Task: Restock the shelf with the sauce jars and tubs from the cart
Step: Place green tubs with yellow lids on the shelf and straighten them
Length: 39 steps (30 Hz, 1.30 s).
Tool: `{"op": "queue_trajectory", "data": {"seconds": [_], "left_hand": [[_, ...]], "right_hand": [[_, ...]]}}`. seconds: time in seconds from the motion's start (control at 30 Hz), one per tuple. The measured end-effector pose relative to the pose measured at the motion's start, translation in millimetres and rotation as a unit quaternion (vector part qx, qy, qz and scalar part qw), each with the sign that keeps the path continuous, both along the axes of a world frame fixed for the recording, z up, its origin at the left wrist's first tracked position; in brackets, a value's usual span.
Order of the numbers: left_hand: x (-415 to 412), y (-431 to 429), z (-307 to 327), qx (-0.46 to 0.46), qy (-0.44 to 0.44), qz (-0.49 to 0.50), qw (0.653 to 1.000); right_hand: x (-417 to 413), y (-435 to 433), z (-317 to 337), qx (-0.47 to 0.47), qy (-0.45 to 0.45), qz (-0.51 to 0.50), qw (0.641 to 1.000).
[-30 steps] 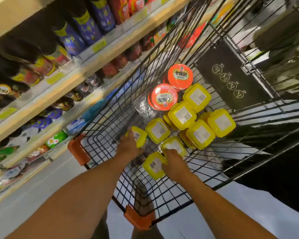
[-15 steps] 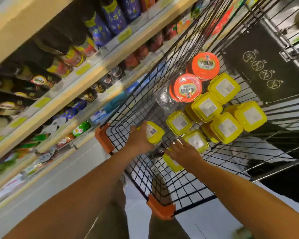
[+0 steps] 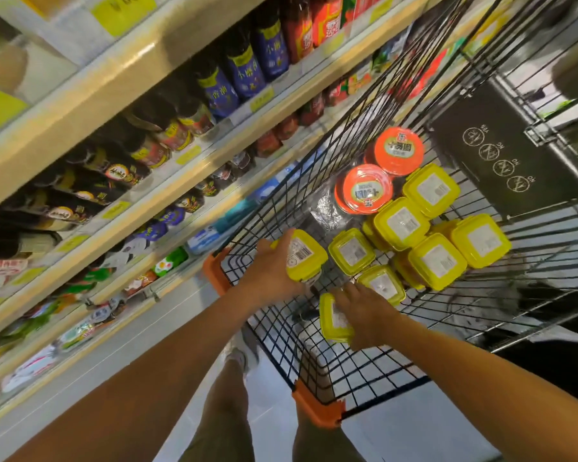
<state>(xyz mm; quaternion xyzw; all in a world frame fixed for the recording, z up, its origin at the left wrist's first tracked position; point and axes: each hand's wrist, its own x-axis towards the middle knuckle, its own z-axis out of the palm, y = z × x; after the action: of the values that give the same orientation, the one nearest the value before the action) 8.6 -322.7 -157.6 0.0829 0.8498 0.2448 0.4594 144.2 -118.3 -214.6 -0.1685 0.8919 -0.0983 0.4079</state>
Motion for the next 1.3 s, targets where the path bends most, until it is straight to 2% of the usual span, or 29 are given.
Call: {"op": "queue_trajectory", "data": {"seconds": [0.1,0.2,0.3,0.4,0.6,0.9,1.1,1.3], "left_hand": [[-6.1,-3.7,28.7,0.021,0.001,0.002,1.000],[-14.5,-8.5,65.5,0.048,0.010,0.004,0.999],[-21.3,-14.2,106.5,0.093,0.022,0.026,0.995],[-28.2,-17.5,155.3,0.170,0.021,0.086,0.981],[-38.6,-27.9,262.2,0.300,0.079,0.176,0.934],[-25.2,-106.2,378.4,0.402,0.164,0.259,0.863],[9.7,-194.0,412.9,0.428,0.209,0.303,0.826],[79.5,-302.8,440.1,0.440,0.272,0.350,0.781]], "right_hand": [[-11.4,15.9,41.0,-0.044,-0.047,-0.131,0.989],[-23.0,39.5,88.2,-0.090,-0.023,-0.228,0.969],[-39.4,67.4,149.0,-0.186,-0.001,-0.353,0.917],[-60.7,88.2,211.0,-0.252,0.032,-0.409,0.877],[-98.2,105.6,304.8,-0.359,0.085,-0.434,0.822],[-136.7,34.6,439.3,-0.479,0.161,-0.362,0.783],[-128.6,-52.5,500.8,-0.553,0.158,-0.315,0.755],[-109.4,-159.2,521.4,-0.633,0.075,-0.309,0.705]]}}
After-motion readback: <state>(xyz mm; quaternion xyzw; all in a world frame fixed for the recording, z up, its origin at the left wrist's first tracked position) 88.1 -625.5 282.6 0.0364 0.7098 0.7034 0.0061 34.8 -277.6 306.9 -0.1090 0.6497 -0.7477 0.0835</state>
